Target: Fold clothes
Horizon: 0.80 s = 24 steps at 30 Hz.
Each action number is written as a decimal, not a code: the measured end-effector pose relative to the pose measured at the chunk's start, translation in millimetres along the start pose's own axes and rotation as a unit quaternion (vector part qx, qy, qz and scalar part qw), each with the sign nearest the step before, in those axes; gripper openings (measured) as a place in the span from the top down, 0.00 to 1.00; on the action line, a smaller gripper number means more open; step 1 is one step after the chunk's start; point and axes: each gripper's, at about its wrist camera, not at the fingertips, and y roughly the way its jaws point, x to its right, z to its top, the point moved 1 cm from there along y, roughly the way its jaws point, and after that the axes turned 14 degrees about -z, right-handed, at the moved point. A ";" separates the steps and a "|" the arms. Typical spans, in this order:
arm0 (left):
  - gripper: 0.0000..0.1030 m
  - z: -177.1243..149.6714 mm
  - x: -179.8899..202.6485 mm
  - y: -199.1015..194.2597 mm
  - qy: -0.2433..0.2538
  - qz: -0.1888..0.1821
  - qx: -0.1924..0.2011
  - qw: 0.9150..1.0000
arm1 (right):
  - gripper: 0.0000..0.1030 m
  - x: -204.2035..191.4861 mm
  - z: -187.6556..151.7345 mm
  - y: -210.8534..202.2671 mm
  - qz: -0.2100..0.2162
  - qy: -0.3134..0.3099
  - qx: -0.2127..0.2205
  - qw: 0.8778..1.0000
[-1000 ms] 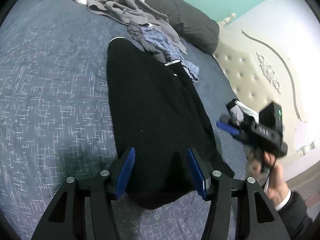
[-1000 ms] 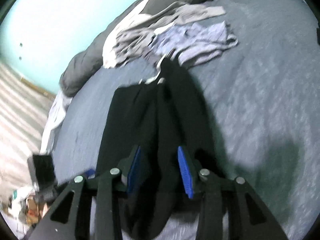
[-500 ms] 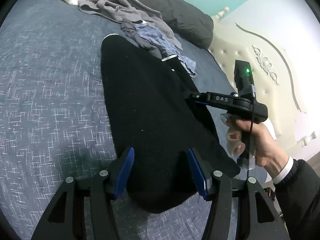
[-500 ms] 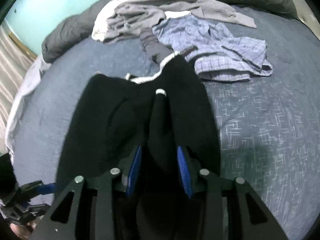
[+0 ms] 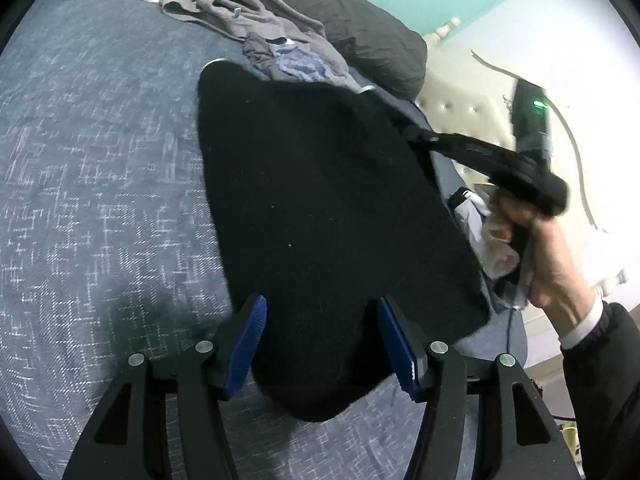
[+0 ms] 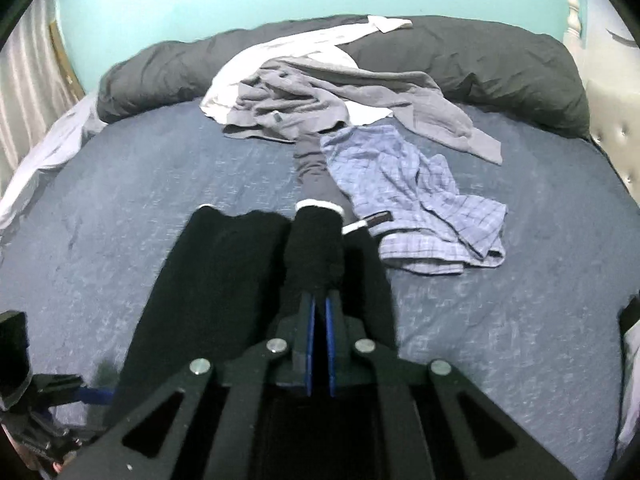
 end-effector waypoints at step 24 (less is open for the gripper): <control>0.36 -1.6 5.0 28.3 0.001 0.010 -0.026 1.000 | 0.58 38.9 -74.5 -30.3 0.126 0.090 -0.089 0.984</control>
